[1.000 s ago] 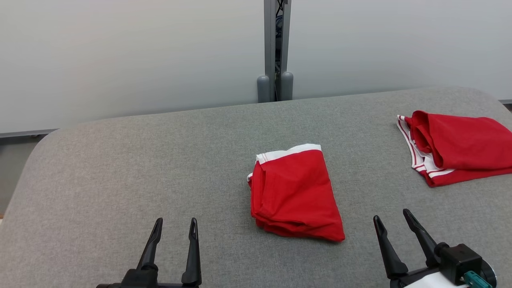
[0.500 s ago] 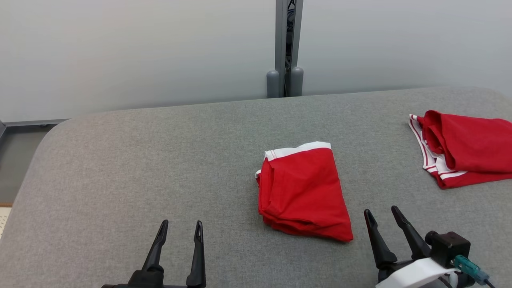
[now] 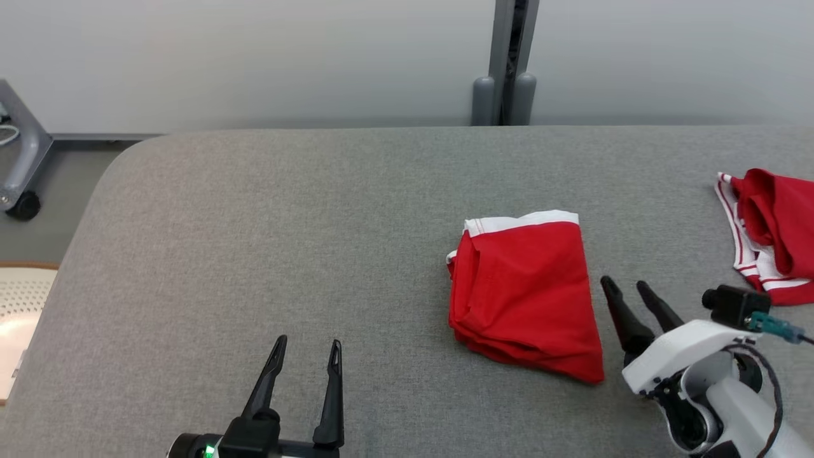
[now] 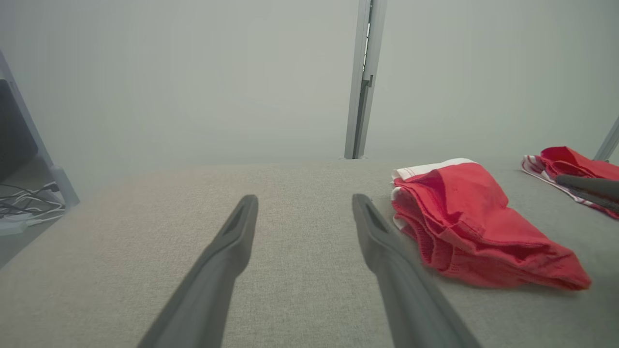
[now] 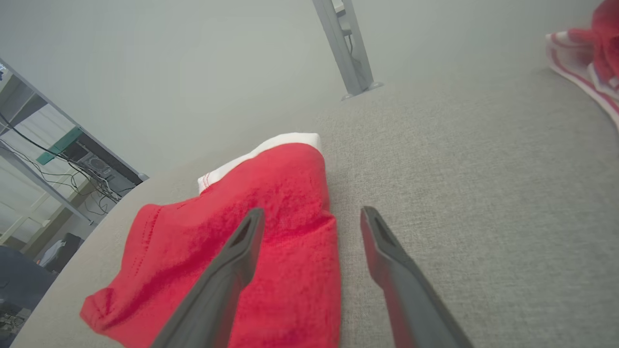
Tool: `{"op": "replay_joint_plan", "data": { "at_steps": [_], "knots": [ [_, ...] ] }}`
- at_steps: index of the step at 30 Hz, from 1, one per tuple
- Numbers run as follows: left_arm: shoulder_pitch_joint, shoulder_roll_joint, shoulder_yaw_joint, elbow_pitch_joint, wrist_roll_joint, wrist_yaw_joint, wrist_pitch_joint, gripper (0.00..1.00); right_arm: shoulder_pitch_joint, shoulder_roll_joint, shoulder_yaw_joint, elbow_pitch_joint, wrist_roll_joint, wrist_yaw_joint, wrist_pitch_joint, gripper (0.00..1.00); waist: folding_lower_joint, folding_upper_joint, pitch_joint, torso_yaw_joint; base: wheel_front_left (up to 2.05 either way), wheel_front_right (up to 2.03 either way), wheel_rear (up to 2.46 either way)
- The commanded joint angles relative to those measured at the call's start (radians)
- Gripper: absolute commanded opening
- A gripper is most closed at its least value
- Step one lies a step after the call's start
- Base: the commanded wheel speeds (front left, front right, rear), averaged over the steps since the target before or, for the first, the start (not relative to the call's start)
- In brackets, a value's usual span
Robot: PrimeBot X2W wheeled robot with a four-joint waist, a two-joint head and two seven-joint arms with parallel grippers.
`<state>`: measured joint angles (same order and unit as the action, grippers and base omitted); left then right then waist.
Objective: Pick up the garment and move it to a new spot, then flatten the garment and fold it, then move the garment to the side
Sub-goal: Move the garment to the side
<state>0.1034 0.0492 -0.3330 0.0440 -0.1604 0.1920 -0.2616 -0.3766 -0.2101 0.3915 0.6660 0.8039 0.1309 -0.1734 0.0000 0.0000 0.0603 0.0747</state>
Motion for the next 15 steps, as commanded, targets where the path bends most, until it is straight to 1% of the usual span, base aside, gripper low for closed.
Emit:
{"op": "replay_joint_plan", "data": {
  "at_steps": [1, 6, 9, 12, 15],
  "knots": [
    [-0.022, 0.003, 0.001, -0.001, 0.002, 0.003, -0.004, 1.0, -0.013, -0.011, -0.001, 0.006, 0.009, 0.0, 0.003, 1.0, 0.0, 0.0, 0.028, 0.026, 0.0, 0.0, 0.0],
    [-0.046, 0.003, -0.021, 0.003, -0.005, 0.012, -0.003, 1.0, -0.09, -0.043, 0.036, 0.087, 0.13, 0.0, 0.034, 1.0, 0.0, 0.0, 0.077, 0.068, 0.0, 0.0, 0.0],
    [-0.067, 0.003, -0.037, 0.009, -0.01, 0.015, -0.003, 1.0, -0.125, -0.063, 0.087, 0.125, 0.2, 0.0, 0.072, 1.0, 0.0, 0.0, 0.102, 0.094, 0.0, 0.0, 0.0],
    [-0.08, 0.003, -0.048, 0.01, -0.014, 0.021, -0.003, 1.0, -0.136, -0.075, 0.12, 0.152, 0.243, 0.0, 0.099, 1.0, 0.0, 0.0, 0.112, 0.108, 0.0, 0.0, 0.0],
    [-0.085, 0.003, -0.058, 0.012, -0.016, 0.028, -0.003, 1.0, -0.136, -0.073, 0.155, 0.167, 0.282, 0.0, 0.123, 1.0, 0.0, 0.0, 0.115, 0.116, 0.0, 0.0, 0.0]
  ]
}}
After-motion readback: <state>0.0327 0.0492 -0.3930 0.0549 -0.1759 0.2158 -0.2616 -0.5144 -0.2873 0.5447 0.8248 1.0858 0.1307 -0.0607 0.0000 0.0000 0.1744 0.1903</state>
